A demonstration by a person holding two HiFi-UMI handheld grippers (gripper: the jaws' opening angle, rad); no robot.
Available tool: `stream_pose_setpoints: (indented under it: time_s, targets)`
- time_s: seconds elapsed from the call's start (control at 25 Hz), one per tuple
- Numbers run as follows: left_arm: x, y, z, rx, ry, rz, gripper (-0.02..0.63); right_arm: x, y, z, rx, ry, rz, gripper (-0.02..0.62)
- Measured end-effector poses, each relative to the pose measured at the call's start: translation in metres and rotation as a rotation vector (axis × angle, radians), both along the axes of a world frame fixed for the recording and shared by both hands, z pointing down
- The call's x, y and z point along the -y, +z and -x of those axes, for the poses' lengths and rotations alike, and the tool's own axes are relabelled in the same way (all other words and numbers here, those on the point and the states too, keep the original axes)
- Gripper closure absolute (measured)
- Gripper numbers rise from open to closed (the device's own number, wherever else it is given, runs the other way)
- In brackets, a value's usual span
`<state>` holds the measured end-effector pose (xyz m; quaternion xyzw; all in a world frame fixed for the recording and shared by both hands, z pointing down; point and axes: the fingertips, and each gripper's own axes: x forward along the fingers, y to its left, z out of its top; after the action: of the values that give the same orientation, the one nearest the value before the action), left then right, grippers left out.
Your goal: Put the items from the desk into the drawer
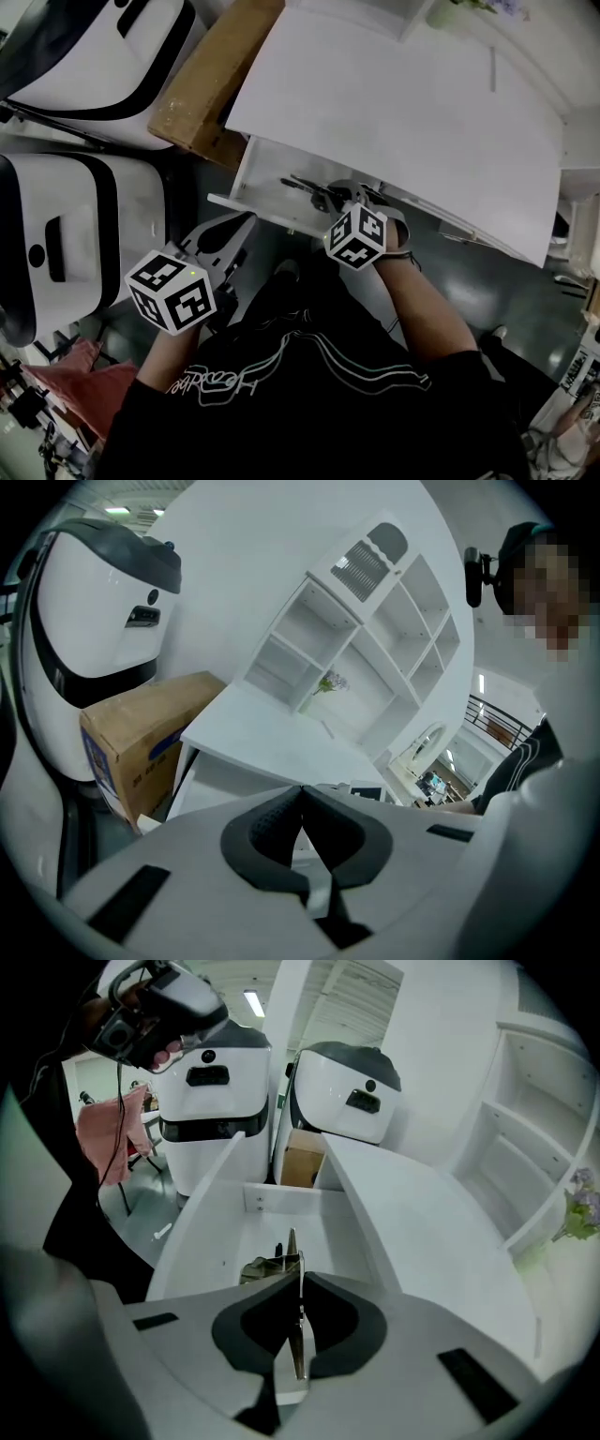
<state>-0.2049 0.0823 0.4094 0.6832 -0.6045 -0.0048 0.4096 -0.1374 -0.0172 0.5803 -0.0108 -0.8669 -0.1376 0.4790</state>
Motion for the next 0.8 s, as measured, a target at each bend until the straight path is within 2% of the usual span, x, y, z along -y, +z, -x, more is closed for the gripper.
stream_pose_setpoints:
  time_s: [0.4,0.6,0.8]
  targets:
    - [-0.015,0.018,0.033,-0.020,-0.101,0.063,0.586,0.005,0.072,0.035,-0.115,-0.018,0.045,0.548]
    - [-0.019,0.026,0.041,-0.023,-0.131,0.069,0.586,0.005,0.096,0.040,-0.157,-0.068,0.010,0.548]
    - [-0.027,0.034,0.051,-0.026,-0.149,0.075,0.586,-0.003,0.107,0.046,-0.169,-0.111,0.019,0.546]
